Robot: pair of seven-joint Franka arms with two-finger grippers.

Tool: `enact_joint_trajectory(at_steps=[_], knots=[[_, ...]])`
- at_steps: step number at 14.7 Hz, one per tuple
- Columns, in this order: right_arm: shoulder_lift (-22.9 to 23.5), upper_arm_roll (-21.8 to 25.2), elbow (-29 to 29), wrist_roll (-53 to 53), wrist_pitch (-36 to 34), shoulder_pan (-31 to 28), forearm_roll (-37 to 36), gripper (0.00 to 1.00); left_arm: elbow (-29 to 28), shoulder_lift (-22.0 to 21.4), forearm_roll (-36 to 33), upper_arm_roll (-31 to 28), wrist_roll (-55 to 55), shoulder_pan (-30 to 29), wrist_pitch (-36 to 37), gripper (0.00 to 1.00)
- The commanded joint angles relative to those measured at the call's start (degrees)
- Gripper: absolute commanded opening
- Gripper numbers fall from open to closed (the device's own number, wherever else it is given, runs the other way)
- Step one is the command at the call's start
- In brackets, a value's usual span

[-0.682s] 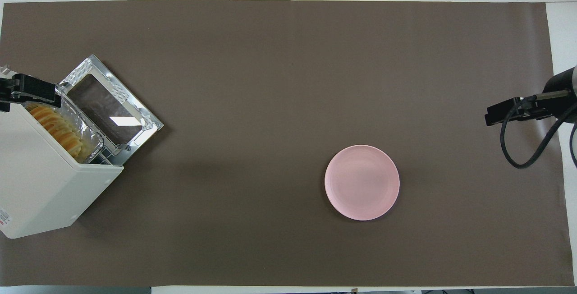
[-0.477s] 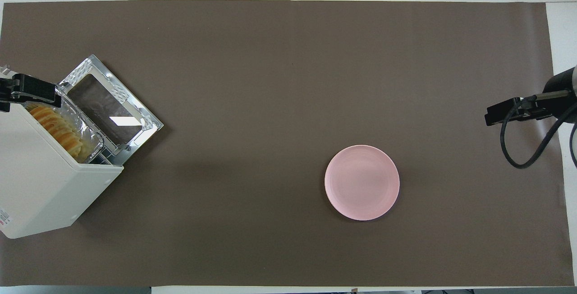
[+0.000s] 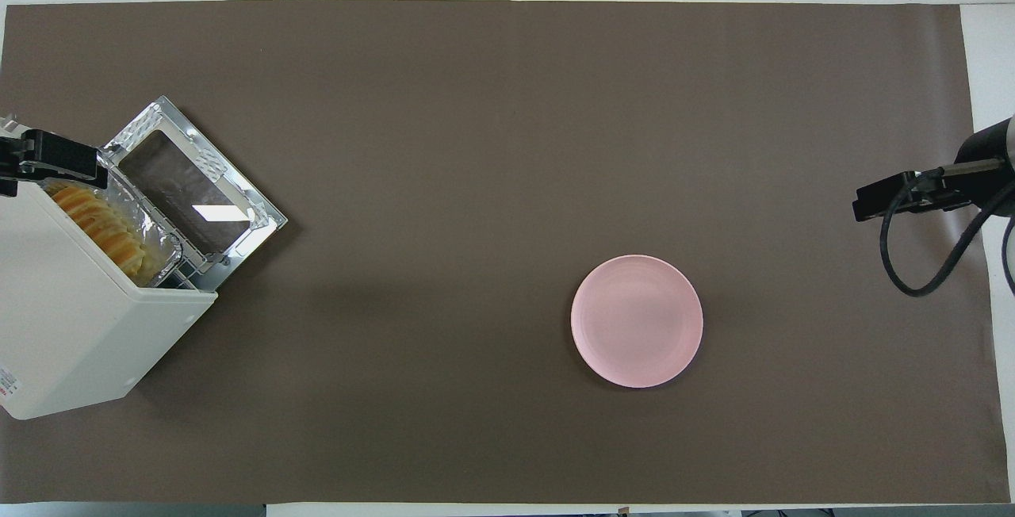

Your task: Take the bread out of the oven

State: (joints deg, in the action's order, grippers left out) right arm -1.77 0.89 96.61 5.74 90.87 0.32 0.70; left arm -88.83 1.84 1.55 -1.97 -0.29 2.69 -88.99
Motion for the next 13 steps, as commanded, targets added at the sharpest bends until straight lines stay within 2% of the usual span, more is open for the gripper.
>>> enact_joint_trajectory(at_steps=[1,5,7,10,13], knots=[[-1.1,-0.5,1.1,-0.6,0.4,-0.8,0.7,1.00,-0.4,-1.6,0.4,-0.3,0.0,-0.6,1.8,1.00],[-1.1,-0.5,1.1,-0.6,0.4,-0.8,0.7,1.00,0.8,-0.3,0.6,-0.8,-4.0,-0.8,2.0,1.00],[-1.1,-0.5,1.1,-0.6,0.4,-0.8,0.7,1.00,3.7,3.4,0.6,-0.7,-14.3,-0.4,2.3,1.00],[-1.1,-0.5,1.1,-0.6,0.4,-0.8,0.7,1.00,4.2,7.5,0.4,-0.7,-26.4,0.1,1.5,1.00],[-1.1,-0.5,1.1,-0.6,0.4,-0.8,0.7,1.00,4.9,11.8,-1.5,-0.6,-39.6,0.6,-3.5,1.00]])
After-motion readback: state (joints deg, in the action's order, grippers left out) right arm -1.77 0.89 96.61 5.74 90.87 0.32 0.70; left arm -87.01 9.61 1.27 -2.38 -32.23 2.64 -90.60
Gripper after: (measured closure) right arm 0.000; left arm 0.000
